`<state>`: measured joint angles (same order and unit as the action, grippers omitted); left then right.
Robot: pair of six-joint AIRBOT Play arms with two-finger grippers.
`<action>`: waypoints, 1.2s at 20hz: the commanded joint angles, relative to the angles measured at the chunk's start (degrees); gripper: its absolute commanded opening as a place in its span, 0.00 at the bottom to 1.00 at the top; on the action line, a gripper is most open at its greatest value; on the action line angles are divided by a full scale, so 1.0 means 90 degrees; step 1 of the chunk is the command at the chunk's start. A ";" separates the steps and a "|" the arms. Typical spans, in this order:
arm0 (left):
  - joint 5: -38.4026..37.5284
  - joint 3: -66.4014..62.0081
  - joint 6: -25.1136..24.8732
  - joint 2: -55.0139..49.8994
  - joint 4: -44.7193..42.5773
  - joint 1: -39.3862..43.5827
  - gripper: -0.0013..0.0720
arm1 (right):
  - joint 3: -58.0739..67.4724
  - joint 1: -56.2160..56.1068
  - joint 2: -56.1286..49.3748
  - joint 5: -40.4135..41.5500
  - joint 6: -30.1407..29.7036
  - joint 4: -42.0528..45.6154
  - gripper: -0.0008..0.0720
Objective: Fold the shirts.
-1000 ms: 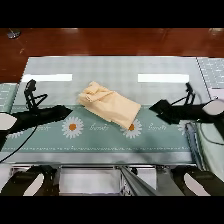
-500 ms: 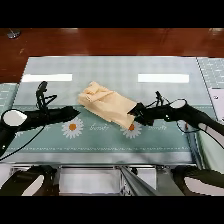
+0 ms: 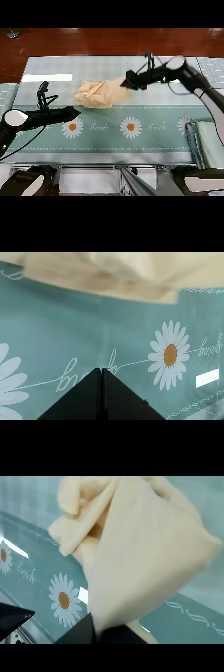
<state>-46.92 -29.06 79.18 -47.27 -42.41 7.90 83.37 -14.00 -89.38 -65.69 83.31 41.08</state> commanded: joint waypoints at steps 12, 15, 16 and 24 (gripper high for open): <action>-0.0017 0.0000 0.0000 -0.0005 0.0002 0.0005 0.04 | 0.3908 0.3699 0.1355 -0.4534 0.1671 0.2501 0.05; 0.0000 0.0000 0.0000 -0.0005 0.0002 0.0005 0.04 | 0.3079 0.5112 0.2276 -0.4527 0.1797 0.2839 0.05; 0.0000 0.0000 0.0000 -0.0005 0.0002 0.0005 0.04 | 0.2599 0.5615 0.2686 -0.4527 0.1685 0.3021 0.05; 0.0124 -0.0002 0.0002 -0.0005 0.0032 0.0005 0.04 | -0.1807 0.8354 0.5637 -0.4512 0.1299 0.5527 0.05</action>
<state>-46.37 -29.06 79.20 -47.29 -42.35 7.90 79.40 53.84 -46.81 -105.91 94.11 79.96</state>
